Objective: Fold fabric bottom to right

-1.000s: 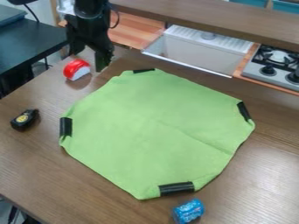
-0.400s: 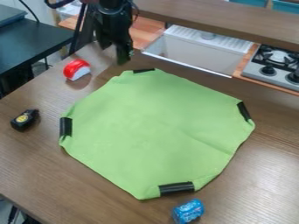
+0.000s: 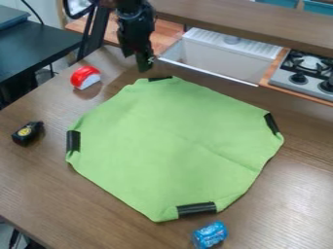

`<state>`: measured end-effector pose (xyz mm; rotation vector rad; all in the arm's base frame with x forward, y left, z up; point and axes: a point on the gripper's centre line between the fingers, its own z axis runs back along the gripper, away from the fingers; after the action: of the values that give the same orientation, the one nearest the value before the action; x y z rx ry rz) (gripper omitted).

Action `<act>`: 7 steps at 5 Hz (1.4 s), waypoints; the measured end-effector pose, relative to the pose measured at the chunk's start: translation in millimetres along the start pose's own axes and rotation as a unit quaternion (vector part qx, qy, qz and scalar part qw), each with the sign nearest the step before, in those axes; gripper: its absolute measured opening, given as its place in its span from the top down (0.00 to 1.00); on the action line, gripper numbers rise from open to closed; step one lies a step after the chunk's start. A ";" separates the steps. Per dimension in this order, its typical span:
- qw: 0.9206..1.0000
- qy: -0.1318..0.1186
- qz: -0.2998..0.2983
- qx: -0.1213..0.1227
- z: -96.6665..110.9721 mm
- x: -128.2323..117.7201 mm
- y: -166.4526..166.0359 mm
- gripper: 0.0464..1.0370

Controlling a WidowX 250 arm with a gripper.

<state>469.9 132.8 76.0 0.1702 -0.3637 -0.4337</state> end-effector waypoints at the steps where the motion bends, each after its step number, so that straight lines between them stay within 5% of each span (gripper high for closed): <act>1: 1.000 -0.008 -0.016 -0.021 -13.2 7.2 -2.0 0.04; 4: 0.999 -0.021 -0.025 -0.018 -18.5 18.4 4.1 0.04; 7: 0.999 0.000 -0.039 -0.022 -46.4 16.3 -6.8 0.04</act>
<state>498.6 123.5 36.6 0.1418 -0.3486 -0.5186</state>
